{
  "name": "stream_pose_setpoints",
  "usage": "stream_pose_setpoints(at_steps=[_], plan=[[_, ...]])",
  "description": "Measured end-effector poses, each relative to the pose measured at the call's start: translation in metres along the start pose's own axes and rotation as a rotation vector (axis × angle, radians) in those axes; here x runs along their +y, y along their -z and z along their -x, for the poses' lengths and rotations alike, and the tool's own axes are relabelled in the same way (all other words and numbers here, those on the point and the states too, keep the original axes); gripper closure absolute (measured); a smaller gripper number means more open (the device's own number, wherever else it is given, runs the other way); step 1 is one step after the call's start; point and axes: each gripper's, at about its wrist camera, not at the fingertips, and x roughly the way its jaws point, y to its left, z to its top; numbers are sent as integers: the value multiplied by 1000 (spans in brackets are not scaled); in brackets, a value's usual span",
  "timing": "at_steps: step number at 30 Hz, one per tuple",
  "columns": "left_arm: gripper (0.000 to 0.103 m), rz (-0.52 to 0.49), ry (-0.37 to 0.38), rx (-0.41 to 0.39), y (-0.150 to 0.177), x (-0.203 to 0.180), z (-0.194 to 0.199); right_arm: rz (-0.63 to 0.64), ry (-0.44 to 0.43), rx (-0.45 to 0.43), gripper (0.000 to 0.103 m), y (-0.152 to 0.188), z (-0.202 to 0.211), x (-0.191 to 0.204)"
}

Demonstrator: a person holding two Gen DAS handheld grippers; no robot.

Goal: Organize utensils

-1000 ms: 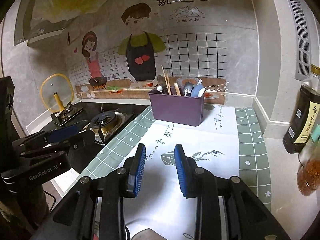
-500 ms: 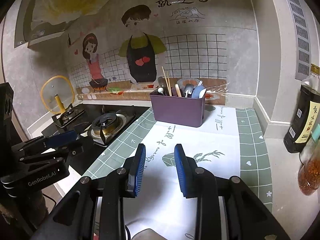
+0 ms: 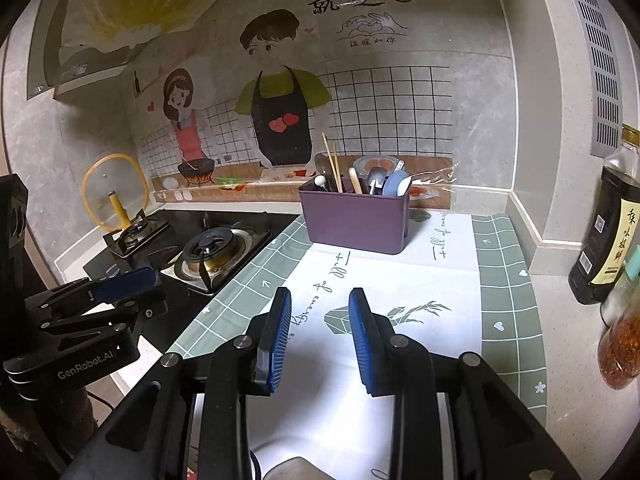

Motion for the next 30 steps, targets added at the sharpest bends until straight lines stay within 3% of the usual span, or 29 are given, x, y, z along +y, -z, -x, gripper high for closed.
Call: stream_pose_setpoints(at_steps=[30], plan=[[53, 3, 27, 23, 1, 1, -6, -16, 36, 0, 75, -1, -2, -6]])
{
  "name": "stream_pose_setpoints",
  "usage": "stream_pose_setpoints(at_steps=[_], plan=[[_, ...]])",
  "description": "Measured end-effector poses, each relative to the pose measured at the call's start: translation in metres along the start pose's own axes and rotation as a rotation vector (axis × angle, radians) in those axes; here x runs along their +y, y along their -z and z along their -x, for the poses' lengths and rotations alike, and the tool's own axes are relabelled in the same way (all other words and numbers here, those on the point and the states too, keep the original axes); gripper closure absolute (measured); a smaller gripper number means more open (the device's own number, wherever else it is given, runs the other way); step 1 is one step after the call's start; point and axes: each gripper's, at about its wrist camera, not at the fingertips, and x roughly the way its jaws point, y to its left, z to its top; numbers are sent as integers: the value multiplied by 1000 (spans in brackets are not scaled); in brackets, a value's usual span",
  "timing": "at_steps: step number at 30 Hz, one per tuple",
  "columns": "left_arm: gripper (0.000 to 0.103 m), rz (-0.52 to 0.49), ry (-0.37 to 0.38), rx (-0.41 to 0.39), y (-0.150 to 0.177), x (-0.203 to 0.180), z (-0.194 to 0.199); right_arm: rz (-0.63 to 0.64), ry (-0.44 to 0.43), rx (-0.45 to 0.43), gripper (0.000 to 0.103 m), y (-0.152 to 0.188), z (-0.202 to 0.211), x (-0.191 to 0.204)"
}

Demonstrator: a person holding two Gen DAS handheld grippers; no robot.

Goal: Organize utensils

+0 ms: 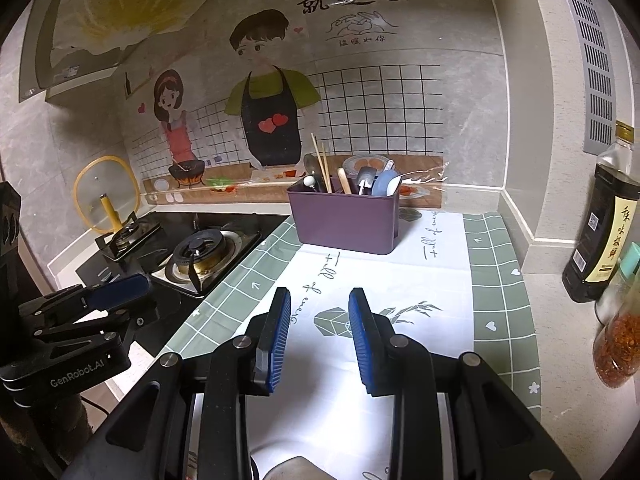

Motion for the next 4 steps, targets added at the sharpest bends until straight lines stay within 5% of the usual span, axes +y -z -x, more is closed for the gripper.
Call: stream_pose_setpoints(at_steps=[4], plan=[[53, 13, 6, -10, -1, 2, -1, -5, 10, 3, 75, 0, 0, -2]])
